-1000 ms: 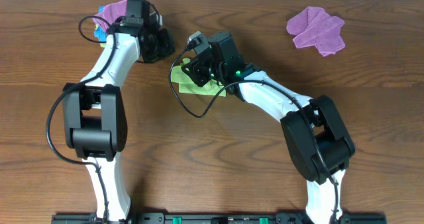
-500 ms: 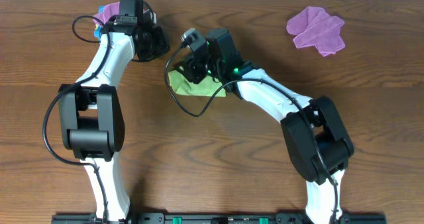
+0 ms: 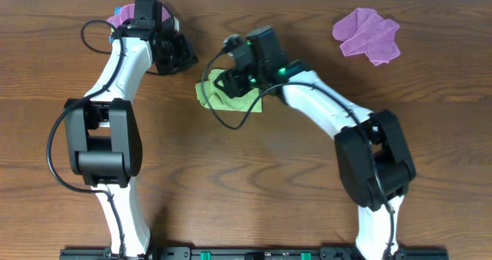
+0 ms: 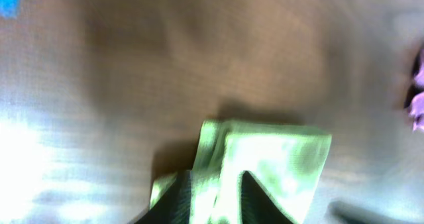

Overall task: Fold the cloth
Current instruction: 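Release the folded cloth and retract the right gripper to the right, then grasp the folded green cloth's left edge with the left gripper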

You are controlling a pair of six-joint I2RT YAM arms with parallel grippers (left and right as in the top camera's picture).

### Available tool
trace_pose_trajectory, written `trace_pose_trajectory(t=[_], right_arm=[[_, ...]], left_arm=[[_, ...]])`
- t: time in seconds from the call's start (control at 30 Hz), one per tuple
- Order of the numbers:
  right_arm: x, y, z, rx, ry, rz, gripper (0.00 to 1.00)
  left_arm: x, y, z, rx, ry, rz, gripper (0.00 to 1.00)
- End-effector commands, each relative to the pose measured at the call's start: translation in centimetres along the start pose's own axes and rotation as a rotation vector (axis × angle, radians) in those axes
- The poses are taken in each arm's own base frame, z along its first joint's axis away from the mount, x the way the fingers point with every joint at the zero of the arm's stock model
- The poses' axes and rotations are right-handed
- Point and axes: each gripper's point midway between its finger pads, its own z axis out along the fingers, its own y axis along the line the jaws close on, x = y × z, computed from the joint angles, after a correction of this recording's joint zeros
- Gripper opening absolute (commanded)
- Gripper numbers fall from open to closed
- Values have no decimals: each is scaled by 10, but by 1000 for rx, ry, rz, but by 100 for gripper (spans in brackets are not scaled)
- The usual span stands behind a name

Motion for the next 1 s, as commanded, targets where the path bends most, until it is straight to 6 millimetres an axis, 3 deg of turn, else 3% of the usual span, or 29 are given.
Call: trace_pose_trajectory(t=[0.0, 0.13, 0.3, 0.43, 0.73, 0.97], right_arm=[[-16, -35, -41, 37, -42, 94, 81], [-15, -64, -92, 34, -48, 153, 99], [-4, -88, -158, 99, -61, 166, 99], [14, -95, -197, 144, -84, 153, 99], [92, -95, -254, 185, -198, 238, 99], [147, -76, -279, 239, -294, 284, 99]], left_arm=[[3, -2, -22, 10, 16, 20, 33], [18, 14, -27, -15, 83, -41, 40], [32, 20, -32, 1, 149, -93, 41], [44, 15, -27, 50, 194, -124, 41], [83, 22, -2, 133, 310, -250, 38], [96, 20, 11, 212, 336, -298, 40]])
